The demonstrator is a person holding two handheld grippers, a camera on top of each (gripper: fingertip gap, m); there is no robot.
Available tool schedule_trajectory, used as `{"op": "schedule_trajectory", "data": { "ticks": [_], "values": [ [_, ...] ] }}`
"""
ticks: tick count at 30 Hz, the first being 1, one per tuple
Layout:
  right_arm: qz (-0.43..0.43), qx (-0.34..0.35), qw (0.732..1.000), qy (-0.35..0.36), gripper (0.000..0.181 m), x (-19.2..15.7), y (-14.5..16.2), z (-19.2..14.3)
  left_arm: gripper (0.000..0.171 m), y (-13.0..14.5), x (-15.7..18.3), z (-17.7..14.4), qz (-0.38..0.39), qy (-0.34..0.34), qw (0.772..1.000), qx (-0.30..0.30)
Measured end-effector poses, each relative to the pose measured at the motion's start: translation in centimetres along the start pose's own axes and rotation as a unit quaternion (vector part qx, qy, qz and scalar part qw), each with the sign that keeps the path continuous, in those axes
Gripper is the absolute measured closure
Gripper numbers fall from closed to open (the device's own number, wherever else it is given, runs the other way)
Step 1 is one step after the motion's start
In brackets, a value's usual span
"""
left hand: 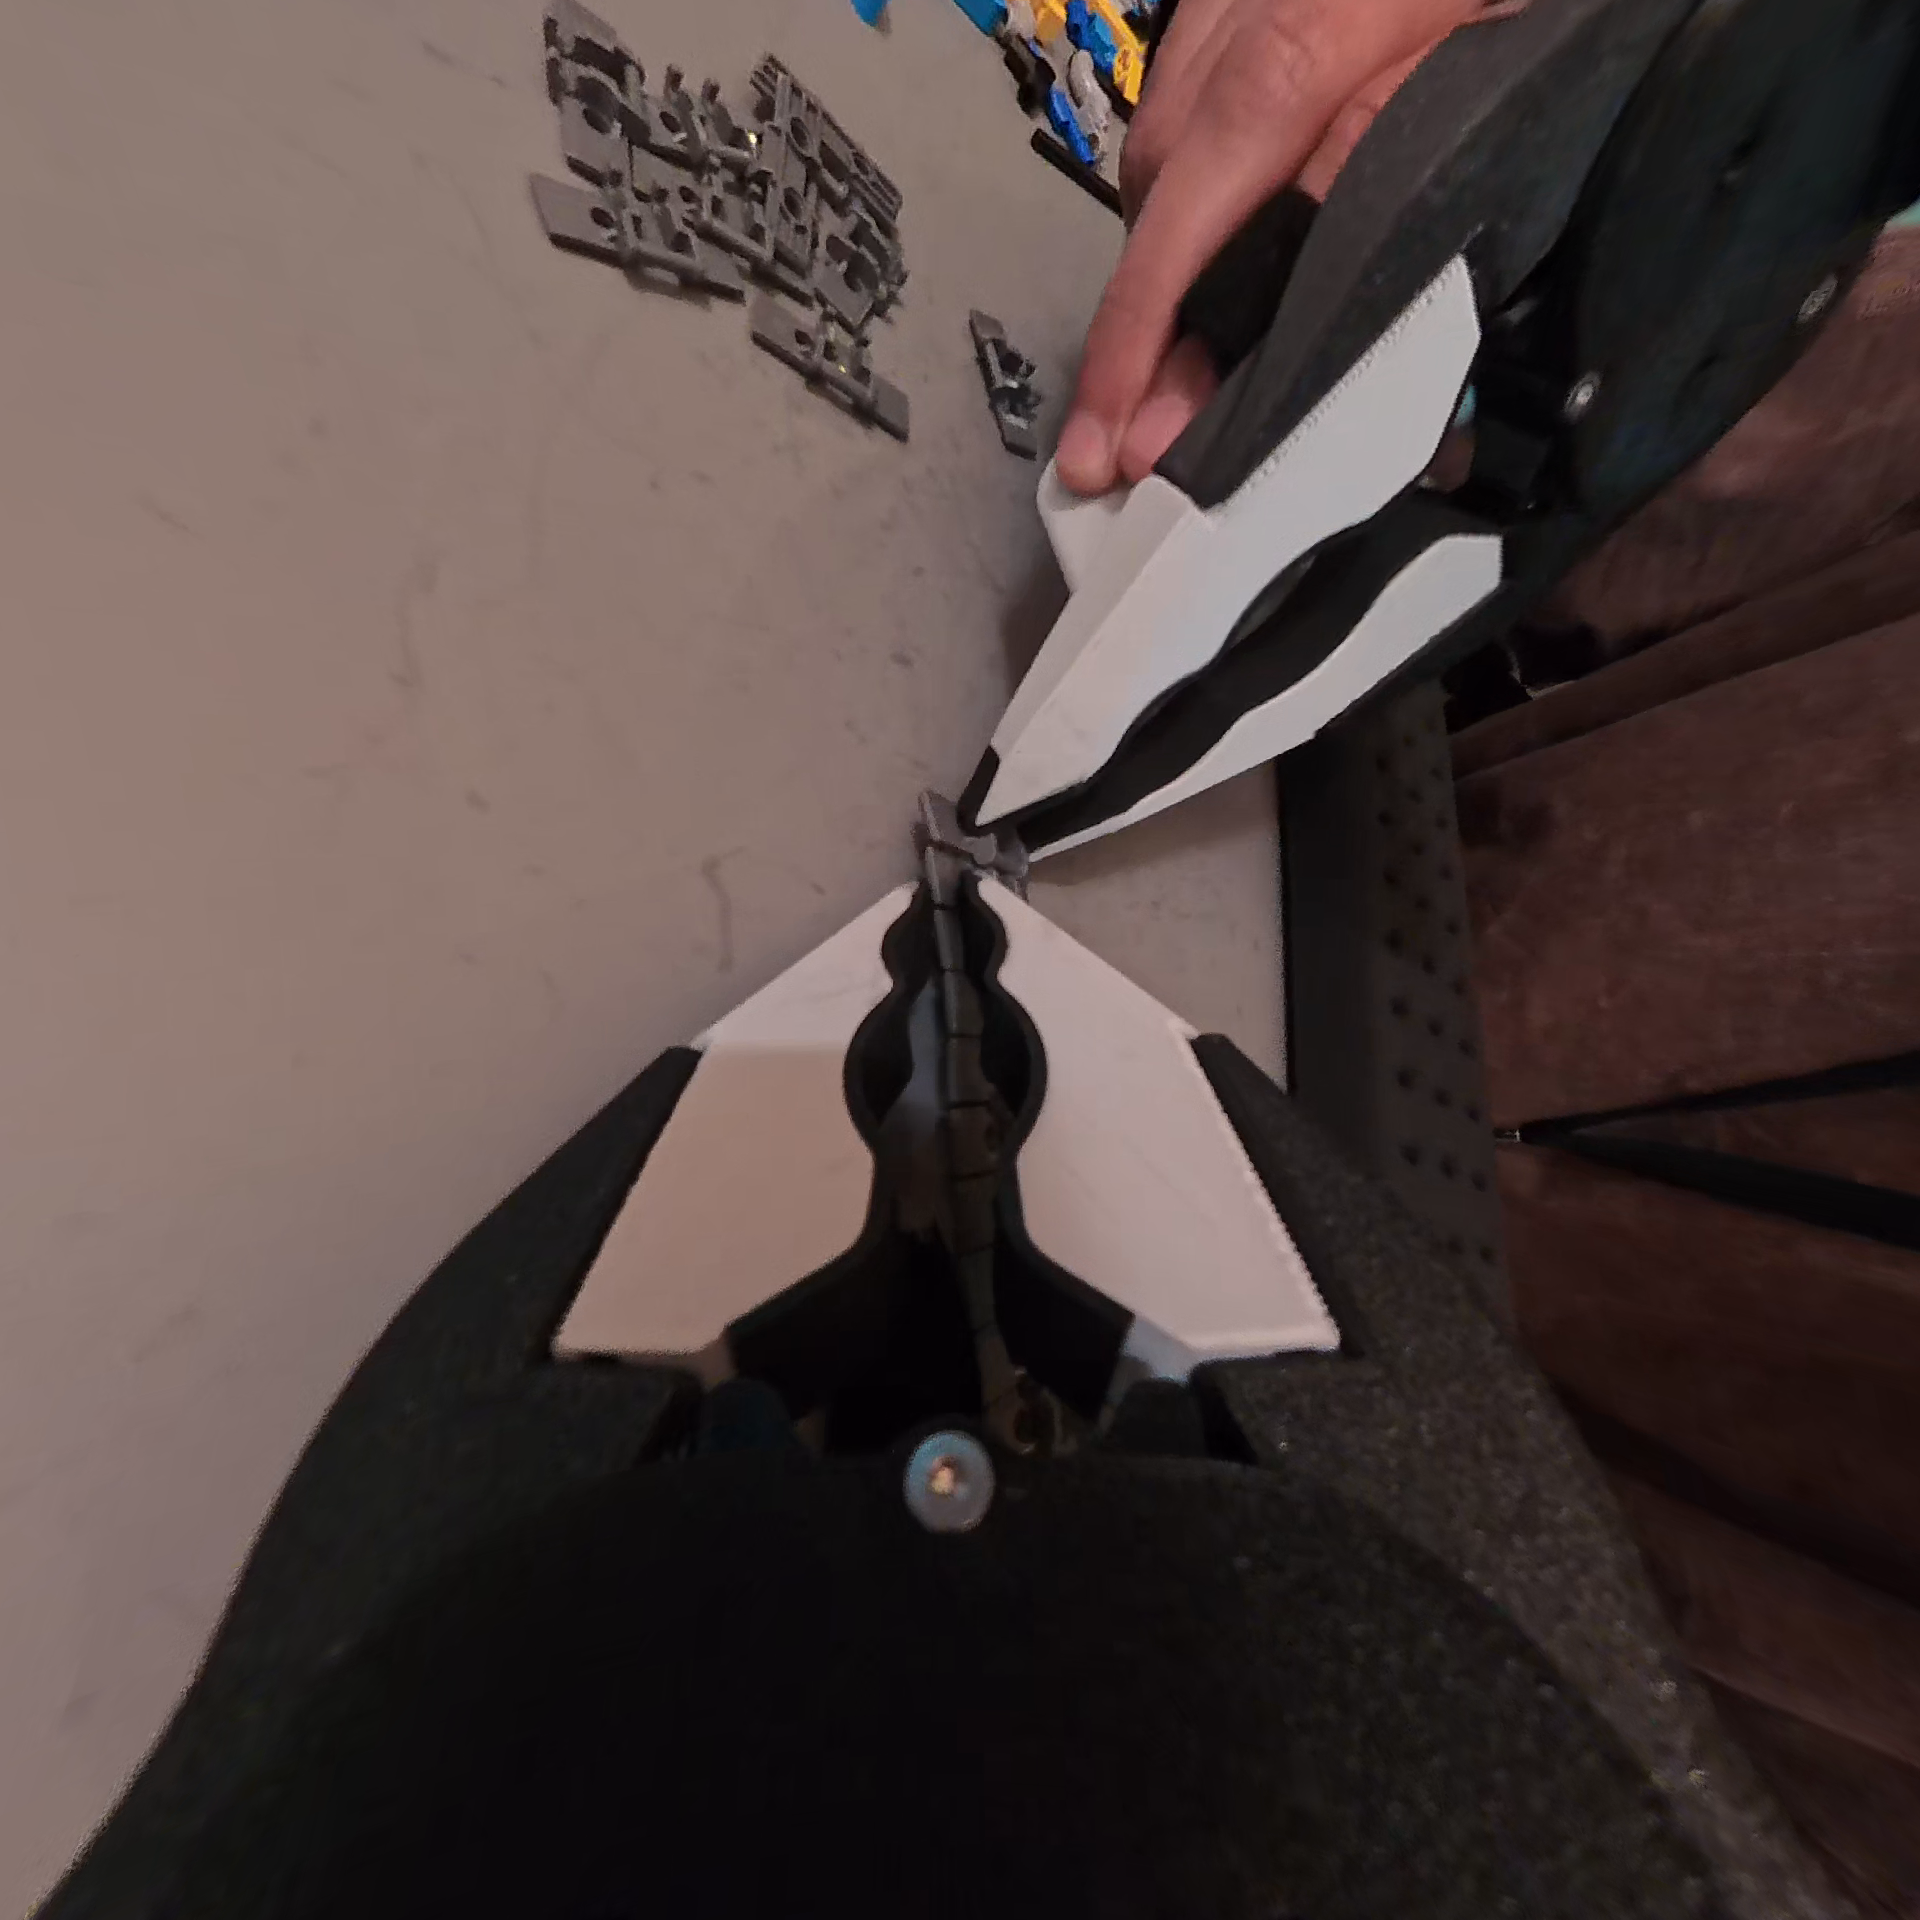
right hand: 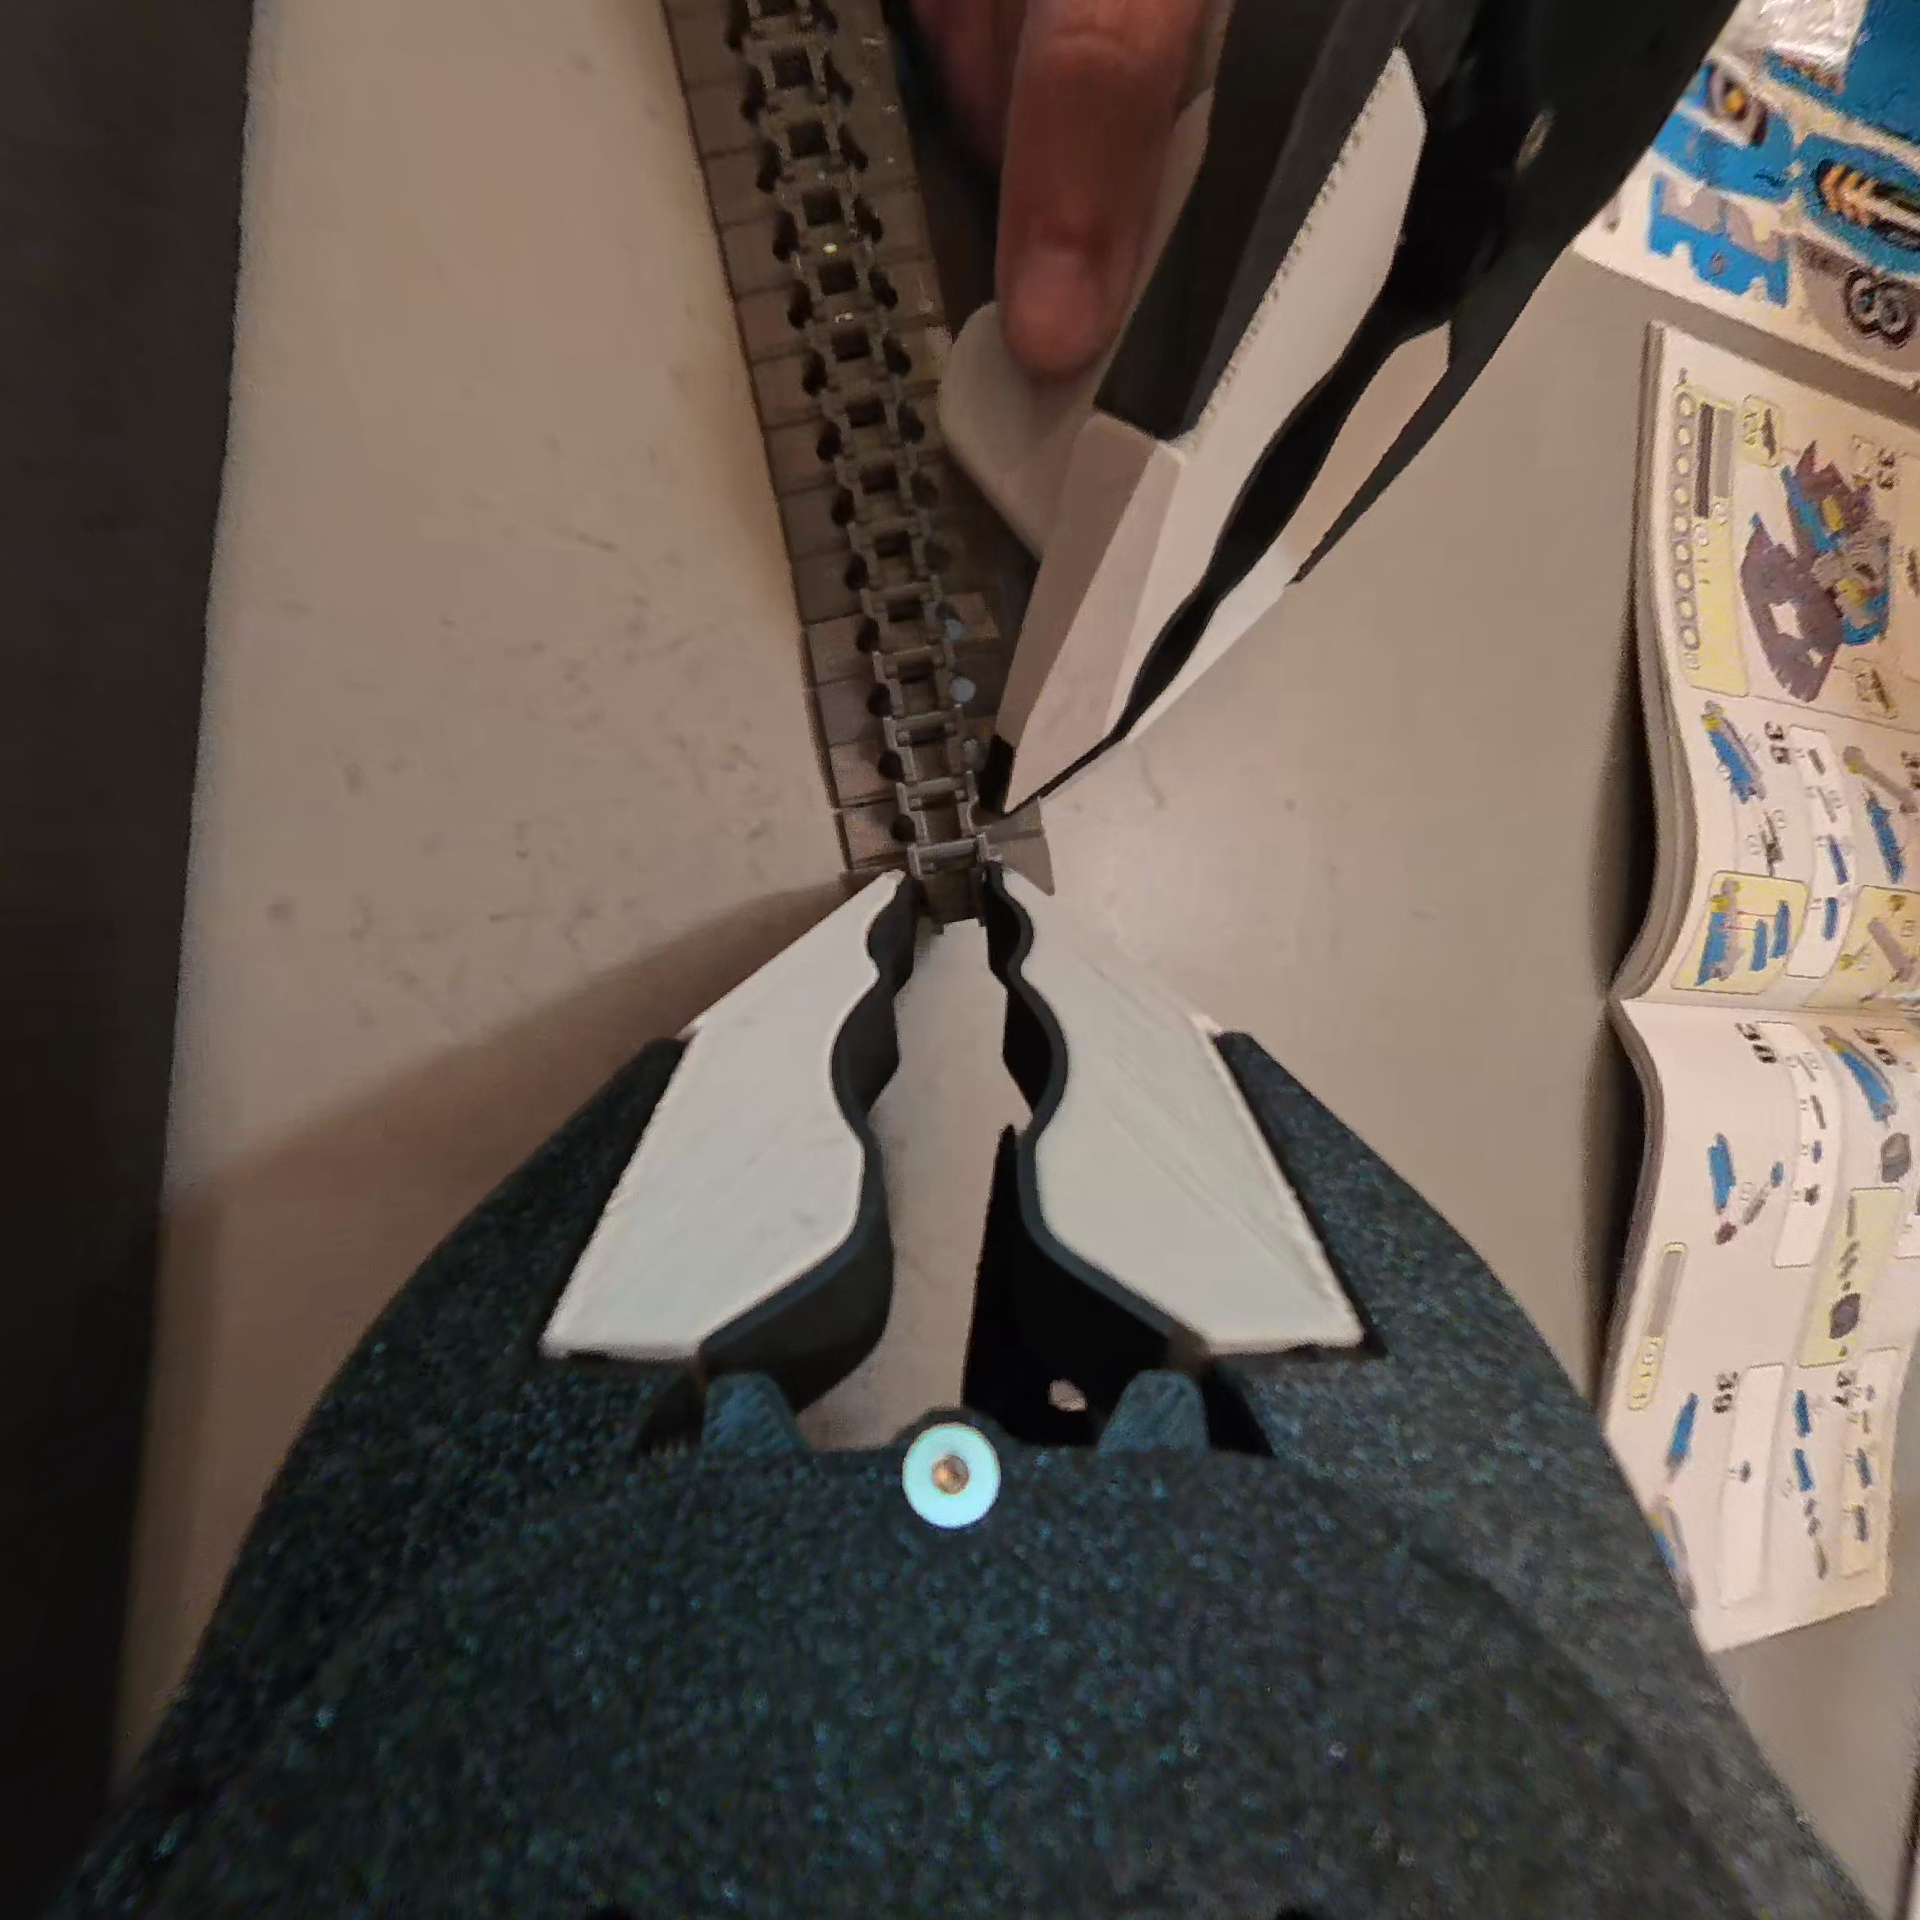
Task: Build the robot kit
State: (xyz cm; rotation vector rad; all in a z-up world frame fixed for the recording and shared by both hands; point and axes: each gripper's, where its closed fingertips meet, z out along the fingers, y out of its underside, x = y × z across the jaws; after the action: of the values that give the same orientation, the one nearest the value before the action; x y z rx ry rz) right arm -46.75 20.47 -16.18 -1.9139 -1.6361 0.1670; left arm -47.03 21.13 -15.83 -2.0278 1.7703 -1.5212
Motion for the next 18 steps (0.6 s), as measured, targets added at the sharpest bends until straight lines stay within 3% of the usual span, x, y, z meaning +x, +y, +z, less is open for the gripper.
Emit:
{"op": "schedule_trajectory", "data": {
  "ticks": [11, 15, 18],
  "values": [
    [0.111, 0.080, 0.987, -0.078, 0.158, 0.4, -0.4, -1.1, 0.168, 0.0, 0.2, 0.0, 0.000, 0.006, 1.000, 0.001],
    [0.137, 0.080, 0.984, -0.077, 0.167, 0.7, -0.5, -0.9, 0.168, 0.0, 0.1, 0.1, -0.002, 0.005, 1.000, 0.001],
    [0.078, 0.059, 0.995, -0.024, 0.181, 0.8, -0.7, -0.5, 0.168, 0.0, 0.1, 0.1, -0.002, 0.004, 1.000, 0.001]
  ]
}}
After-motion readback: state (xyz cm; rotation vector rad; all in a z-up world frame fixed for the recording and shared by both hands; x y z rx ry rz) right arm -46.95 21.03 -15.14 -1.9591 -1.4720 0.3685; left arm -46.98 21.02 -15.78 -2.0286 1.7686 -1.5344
